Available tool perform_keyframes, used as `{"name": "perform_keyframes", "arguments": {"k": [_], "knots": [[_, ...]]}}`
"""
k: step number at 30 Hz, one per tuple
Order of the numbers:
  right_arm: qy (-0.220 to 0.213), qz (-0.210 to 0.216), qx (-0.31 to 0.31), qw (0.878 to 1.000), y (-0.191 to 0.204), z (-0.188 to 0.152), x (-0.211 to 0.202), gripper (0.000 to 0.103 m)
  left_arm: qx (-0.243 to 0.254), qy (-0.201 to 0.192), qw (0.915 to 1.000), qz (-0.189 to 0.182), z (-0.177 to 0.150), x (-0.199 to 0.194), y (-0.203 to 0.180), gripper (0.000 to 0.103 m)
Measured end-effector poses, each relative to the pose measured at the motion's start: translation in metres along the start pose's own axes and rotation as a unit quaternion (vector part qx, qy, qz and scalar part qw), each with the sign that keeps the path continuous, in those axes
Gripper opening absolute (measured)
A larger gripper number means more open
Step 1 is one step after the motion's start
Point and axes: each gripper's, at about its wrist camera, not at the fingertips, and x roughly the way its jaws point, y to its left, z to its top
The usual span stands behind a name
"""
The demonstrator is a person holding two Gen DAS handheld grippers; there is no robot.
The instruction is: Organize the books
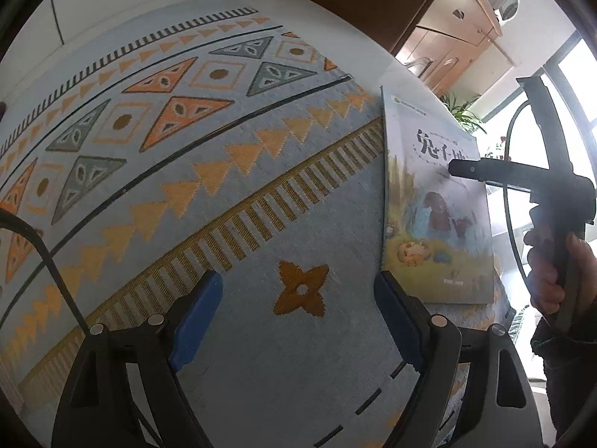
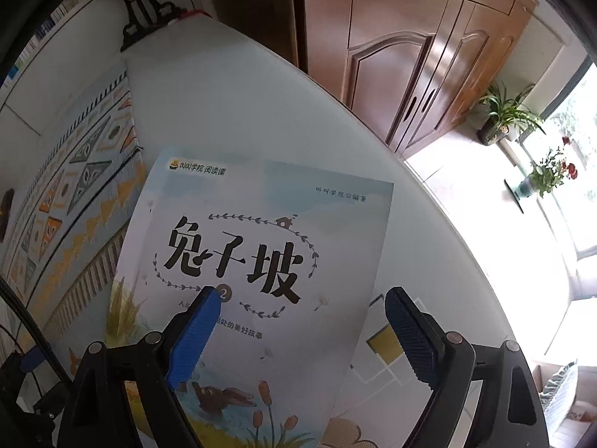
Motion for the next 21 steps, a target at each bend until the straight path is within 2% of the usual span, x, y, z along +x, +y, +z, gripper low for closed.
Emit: {"name": "perform_keyframes", "arguments": {"k": [4, 8, 12, 14, 17, 21], "knots": [[0.007, 0.016, -0.003, 1.000, 0.004, 0.001, 0.003, 0.089, -0.008, 0.001, 0.9999, 0.010, -0.004, -0.003, 0.005, 0.082], [0.005, 0.015, -0.006, 1.000, 0.010, 0.004, 0.002, 0.089, -0.020, -0.002, 0.9998, 0.008, -0.007, -0.007, 0.012, 0.082], [-0.002, 0.031, -0.038, 0.999, 0.023, 0.009, -0.002, 0.089, -0.028, -0.006, 0.9996, 0.008, -0.009, -0.010, 0.017, 0.082], [-0.006, 0.045, -0.057, 0.997, 0.037, 0.012, -0.007, 0.090, -0.034, -0.007, 0.9993, 0.009, -0.011, -0.011, 0.020, 0.082], [-0.001, 0.044, -0.085, 0.995, 0.062, 0.015, -0.007, 0.090, -0.047, -0.009, 0.9988, 0.011, -0.014, -0.013, 0.027, 0.082], [0.012, 0.075, -0.120, 0.990, 0.104, 0.008, -0.007, 0.090, -0.066, -0.021, 0.9974, 0.022, -0.025, -0.022, 0.040, 0.082]]}}
